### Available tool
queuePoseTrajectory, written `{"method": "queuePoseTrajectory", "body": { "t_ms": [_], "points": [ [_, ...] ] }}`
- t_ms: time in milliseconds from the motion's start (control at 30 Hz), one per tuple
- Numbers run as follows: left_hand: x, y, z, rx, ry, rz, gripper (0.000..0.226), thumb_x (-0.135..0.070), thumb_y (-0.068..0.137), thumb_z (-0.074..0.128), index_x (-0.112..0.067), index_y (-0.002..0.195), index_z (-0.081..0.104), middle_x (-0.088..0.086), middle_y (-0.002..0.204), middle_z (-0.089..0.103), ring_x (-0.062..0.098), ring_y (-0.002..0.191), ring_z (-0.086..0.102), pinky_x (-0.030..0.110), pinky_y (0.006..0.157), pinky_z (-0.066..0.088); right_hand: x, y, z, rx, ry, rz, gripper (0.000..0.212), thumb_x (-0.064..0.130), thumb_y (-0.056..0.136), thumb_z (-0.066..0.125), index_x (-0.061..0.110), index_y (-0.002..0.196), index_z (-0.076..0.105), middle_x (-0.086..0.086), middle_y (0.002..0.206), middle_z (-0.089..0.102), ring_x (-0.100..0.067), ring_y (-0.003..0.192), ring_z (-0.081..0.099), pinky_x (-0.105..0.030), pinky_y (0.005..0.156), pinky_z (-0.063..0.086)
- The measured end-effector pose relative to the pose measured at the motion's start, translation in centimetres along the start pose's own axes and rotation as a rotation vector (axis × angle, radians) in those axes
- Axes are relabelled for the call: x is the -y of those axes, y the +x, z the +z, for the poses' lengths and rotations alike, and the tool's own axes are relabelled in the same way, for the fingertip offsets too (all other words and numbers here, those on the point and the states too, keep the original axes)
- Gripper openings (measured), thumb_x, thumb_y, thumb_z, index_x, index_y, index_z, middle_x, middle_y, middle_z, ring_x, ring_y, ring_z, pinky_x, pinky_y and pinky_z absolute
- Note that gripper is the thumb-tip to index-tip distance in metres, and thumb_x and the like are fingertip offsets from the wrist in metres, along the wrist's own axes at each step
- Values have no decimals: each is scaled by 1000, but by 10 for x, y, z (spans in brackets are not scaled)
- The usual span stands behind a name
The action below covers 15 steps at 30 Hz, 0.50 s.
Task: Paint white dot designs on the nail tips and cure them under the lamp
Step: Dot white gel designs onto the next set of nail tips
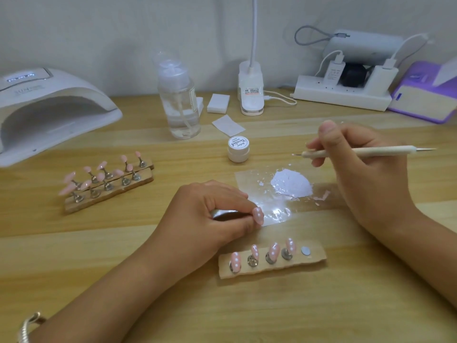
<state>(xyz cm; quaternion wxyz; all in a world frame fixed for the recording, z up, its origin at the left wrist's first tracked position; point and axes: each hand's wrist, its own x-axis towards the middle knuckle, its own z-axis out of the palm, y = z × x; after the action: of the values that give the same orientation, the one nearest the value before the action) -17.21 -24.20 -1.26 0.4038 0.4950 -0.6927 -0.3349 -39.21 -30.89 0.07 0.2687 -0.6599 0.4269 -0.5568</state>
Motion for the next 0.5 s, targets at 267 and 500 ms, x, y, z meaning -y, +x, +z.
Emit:
{"method": "queuePoseTrajectory", "body": {
  "t_ms": [267, 500],
  "points": [
    [0, 0, -1, 11, -13, -5, 14, -15, 74, 84, -26, 82, 82, -18, 82, 76, 4, 97, 68, 30, 88, 53, 24, -16, 16, 203, 427, 100, 26, 31, 84, 70, 24, 59, 66, 2, 56, 63, -14, 53, 59, -19, 53, 44],
    [0, 0, 0, 0, -81, 6, 11, -9, 77, 83, -18, 84, 82, -11, 82, 77, 9, 85, 71, 31, 79, 56, 25, -20, 19, 364, 369, 208, 36, 40, 87, 68, 16, 61, 70, -8, 51, 62, -29, 55, 69, -25, 54, 53]
  ]
}}
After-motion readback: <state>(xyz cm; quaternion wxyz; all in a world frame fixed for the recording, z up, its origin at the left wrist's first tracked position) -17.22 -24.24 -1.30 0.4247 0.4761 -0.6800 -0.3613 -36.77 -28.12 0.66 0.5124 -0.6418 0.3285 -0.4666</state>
